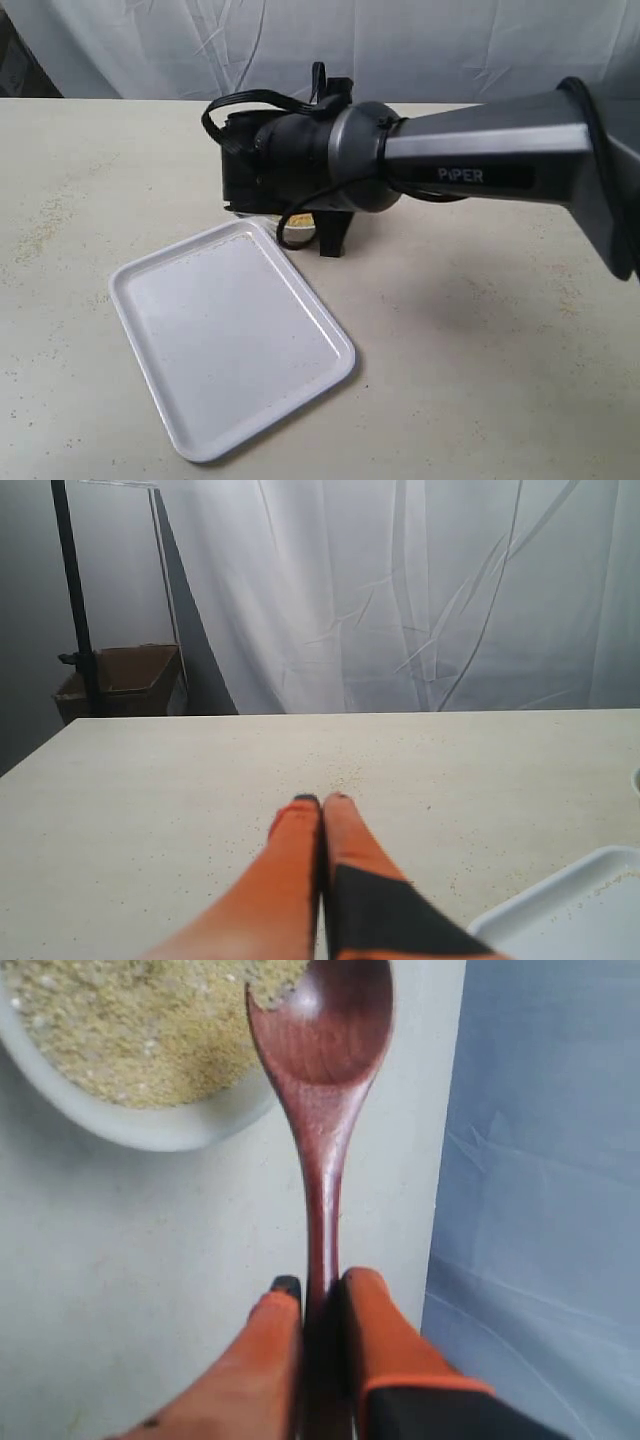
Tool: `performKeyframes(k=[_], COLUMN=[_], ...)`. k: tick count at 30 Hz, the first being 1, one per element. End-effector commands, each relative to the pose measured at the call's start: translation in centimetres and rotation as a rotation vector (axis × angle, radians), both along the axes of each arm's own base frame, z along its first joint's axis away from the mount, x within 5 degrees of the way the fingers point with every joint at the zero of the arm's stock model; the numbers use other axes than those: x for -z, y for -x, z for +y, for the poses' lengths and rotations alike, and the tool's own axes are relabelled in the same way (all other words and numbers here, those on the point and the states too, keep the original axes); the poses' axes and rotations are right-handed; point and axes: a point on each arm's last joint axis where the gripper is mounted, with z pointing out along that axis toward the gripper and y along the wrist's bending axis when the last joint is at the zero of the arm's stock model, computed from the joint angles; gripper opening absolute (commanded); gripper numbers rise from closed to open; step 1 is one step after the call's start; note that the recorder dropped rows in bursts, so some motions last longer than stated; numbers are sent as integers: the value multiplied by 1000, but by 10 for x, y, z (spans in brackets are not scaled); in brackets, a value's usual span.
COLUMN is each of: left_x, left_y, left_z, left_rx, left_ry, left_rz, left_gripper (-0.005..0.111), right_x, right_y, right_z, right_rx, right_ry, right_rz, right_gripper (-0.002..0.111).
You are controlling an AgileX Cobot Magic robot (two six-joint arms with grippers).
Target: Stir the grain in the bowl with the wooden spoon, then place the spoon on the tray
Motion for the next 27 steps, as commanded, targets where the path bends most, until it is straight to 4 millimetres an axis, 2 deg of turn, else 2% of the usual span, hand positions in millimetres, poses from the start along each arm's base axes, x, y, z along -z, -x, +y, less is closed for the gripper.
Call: performKeyframes(k=[1,7,14,19,27], left_x=[1,1,1,1,1], left_y=[0,0,0,0,0], left_z=[0,0,0,0,0], left_rx=[4,4,4,4,4], left_ry=[7,7,7,7,7], left_rz=[0,0,0,0,0], left_gripper=[0,0,0,0,0], right_x=[-1,10,16,40,40], right_y=[-7,-22,-22,-24,-12], right_z=[-7,-21,-16,-15,-3], right_rx=[26,82,58,61,8], right_ry=[-6,-39,-98,-31,-27], right_rz=[5,51,76,105,118], right_gripper=[-1,-1,-1,-1,-1])
